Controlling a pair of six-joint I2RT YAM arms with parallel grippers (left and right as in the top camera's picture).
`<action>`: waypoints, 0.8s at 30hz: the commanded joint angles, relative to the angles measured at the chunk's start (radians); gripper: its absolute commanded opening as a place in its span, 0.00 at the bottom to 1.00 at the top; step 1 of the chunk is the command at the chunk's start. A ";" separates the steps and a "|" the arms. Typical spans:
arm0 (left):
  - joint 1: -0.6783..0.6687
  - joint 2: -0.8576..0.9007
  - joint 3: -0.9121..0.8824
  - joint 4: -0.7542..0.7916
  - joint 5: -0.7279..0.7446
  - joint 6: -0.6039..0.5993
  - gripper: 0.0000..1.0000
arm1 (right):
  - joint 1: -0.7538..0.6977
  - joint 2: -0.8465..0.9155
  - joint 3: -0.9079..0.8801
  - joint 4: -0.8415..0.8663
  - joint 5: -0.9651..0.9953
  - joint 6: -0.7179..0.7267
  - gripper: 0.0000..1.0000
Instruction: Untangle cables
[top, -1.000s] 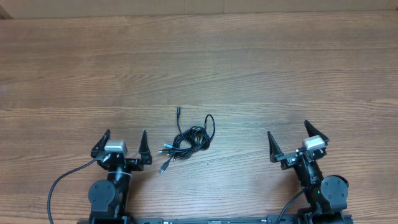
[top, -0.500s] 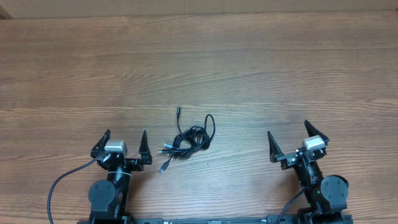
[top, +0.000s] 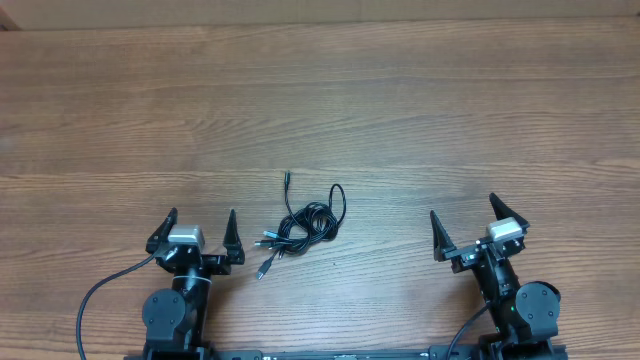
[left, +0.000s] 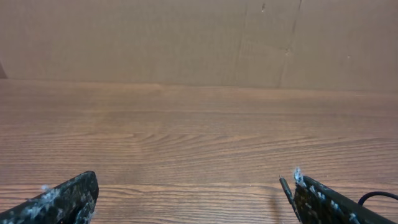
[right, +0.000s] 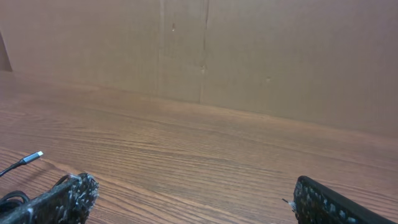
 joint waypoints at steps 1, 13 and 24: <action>0.006 -0.009 -0.004 -0.001 -0.011 0.015 1.00 | 0.004 -0.005 -0.010 0.005 0.009 -0.004 1.00; 0.006 -0.009 -0.004 -0.001 -0.013 0.011 1.00 | 0.004 -0.005 -0.010 0.005 0.009 -0.004 1.00; 0.006 -0.009 0.081 -0.151 -0.012 -0.042 1.00 | 0.004 -0.005 -0.010 0.005 0.009 -0.004 1.00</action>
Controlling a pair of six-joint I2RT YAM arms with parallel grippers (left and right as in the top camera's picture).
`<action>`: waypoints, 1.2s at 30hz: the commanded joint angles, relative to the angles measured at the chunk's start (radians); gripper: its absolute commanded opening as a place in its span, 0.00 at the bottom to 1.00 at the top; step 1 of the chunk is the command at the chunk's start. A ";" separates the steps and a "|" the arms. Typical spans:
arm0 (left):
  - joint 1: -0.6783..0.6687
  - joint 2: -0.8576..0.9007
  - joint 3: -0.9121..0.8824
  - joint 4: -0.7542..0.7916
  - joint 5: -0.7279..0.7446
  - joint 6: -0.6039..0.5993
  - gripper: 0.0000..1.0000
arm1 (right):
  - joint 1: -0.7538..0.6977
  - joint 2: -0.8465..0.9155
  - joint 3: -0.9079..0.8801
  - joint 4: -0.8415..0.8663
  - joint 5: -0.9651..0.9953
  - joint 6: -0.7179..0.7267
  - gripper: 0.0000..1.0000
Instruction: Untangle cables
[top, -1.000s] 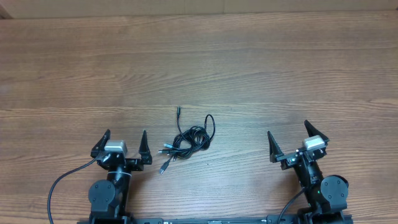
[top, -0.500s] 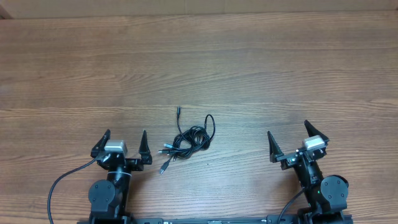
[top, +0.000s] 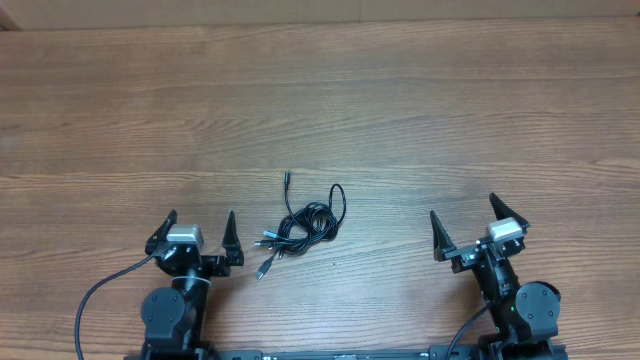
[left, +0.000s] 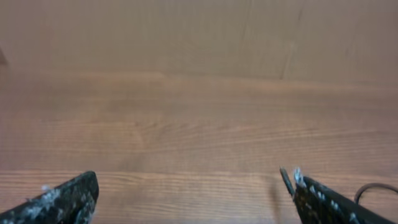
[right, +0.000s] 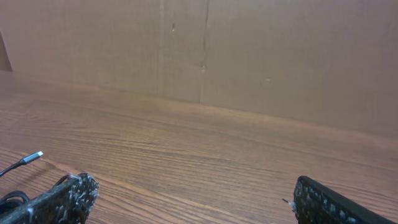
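Note:
A small tangle of black cables (top: 305, 226) with loose plug ends lies on the wooden table (top: 320, 100) near the front, between the two arms. My left gripper (top: 198, 231) stands open to its left, with nothing between its fingers (left: 323, 202). To the right of the tangle my right gripper (top: 465, 221) is open and empty too. A cable loop (left: 373, 190) shows at the right edge of the left wrist view. One plug end (right: 34, 157) shows at the left edge of the right wrist view.
A brown cardboard wall (right: 205, 50) runs along the far side of the table. Each arm's own black lead (top: 100, 295) trails off its base at the front edge.
The left wrist view has gone blurred and tipped slightly, and the left gripper sits a touch lower in the overhead view. The cables and the right arm are unchanged.

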 joint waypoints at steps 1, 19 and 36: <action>0.006 -0.008 0.106 -0.161 -0.006 -0.029 1.00 | 0.004 -0.005 -0.010 0.005 0.010 -0.005 1.00; 0.006 0.310 0.509 -0.460 -0.002 -0.006 1.00 | 0.004 -0.005 -0.010 0.005 0.010 -0.005 1.00; 0.004 0.767 0.940 -0.637 0.182 0.011 1.00 | 0.004 -0.005 -0.010 0.005 0.010 -0.005 1.00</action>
